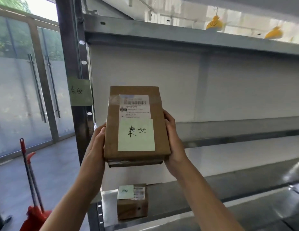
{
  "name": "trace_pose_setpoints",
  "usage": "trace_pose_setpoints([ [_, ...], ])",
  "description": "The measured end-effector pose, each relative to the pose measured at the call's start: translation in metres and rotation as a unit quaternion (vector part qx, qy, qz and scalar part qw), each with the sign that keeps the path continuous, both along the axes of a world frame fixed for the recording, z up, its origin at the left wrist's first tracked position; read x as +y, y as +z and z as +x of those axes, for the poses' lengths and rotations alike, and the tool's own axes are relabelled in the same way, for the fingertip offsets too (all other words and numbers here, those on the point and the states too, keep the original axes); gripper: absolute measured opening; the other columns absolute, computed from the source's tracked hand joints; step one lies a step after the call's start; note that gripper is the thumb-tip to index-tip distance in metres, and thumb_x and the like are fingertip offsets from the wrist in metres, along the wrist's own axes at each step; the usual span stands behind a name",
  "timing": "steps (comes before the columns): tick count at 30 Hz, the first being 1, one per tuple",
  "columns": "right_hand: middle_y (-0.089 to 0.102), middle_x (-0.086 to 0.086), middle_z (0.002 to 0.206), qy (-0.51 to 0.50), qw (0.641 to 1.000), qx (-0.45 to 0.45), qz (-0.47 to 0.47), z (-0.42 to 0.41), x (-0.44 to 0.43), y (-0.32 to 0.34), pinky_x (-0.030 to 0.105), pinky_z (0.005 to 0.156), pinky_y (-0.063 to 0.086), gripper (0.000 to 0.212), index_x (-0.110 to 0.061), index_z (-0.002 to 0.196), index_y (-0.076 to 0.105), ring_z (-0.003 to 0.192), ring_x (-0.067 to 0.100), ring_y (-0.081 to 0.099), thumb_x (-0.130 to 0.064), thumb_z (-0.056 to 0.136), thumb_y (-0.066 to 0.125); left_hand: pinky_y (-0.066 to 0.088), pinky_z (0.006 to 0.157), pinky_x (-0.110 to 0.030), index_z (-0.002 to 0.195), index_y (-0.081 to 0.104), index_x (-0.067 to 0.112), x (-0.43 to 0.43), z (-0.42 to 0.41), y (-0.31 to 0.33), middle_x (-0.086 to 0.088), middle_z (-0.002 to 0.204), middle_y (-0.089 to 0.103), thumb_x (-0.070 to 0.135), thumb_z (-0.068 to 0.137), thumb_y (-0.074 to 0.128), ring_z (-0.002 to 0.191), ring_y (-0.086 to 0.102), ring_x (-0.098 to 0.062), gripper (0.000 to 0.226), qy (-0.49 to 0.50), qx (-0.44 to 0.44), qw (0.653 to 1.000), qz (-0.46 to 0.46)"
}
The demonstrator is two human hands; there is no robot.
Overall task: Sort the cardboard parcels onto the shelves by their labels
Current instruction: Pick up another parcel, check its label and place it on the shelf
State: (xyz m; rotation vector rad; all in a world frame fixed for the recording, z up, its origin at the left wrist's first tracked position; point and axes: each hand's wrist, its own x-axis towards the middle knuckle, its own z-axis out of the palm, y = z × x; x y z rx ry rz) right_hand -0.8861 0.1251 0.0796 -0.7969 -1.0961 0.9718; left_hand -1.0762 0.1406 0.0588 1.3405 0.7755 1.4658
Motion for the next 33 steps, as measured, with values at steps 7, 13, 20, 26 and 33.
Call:
trace_pose_setpoints([
  [7,0.073,0.006,0.12,0.003,0.998,0.003,-0.055,0.029,0.051,0.021,0.043,0.091,0.057,0.031,-0.039,0.132,0.052,0.111,0.025,0.069,-0.045,0.103,0.042,0.046,0.105,-0.059,0.103,0.07,0.045,0.045,0.031,0.022,0.001,0.115,0.074,0.059,0.101,0.036,0.117,0.063,-0.026,0.037,0.035,0.05,0.996,-0.067],
  [13,0.073,0.001,0.108,0.025,0.997,-0.003,-0.07,0.044,0.092,0.019,0.028,0.072,0.055,0.034,-0.03,0.135,0.051,0.098,0.017,0.07,-0.041,0.104,0.043,0.033,0.115,-0.049,0.126,0.06,0.028,0.074,0.046,0.024,-0.003,0.128,0.064,0.061,0.101,0.033,0.128,0.053,-0.027,0.05,0.058,0.072,0.988,-0.12],
  [20,0.075,0.006,0.109,0.058,0.99,0.042,-0.12,0.052,0.129,0.009,0.029,0.065,0.057,0.032,-0.027,0.129,0.059,0.093,0.022,0.071,-0.04,0.102,0.047,0.038,0.1,-0.039,0.087,0.06,0.037,0.103,0.058,0.024,0.007,0.094,0.063,0.054,0.104,0.032,0.095,0.056,-0.014,0.037,0.101,0.07,0.983,-0.135],
  [26,0.076,0.006,0.098,0.057,0.983,0.046,-0.169,0.057,0.156,0.001,0.03,0.064,0.057,0.037,-0.024,0.126,0.063,0.088,0.023,0.071,-0.044,0.101,0.045,0.043,0.063,-0.027,0.106,0.06,0.029,0.123,0.069,0.02,0.001,0.096,0.06,0.053,0.105,0.031,0.084,0.055,-0.014,0.037,0.093,0.055,0.974,-0.198],
  [33,0.078,0.01,0.11,0.058,0.972,0.049,-0.223,0.057,0.171,-0.015,0.039,0.085,0.058,0.051,-0.026,0.119,0.073,0.108,0.029,0.07,-0.058,0.098,0.04,0.047,0.061,-0.032,0.103,0.057,0.027,0.133,0.078,0.022,-0.008,0.091,0.064,0.055,0.104,0.031,0.081,0.06,-0.021,0.038,0.081,0.03,0.966,-0.244],
])
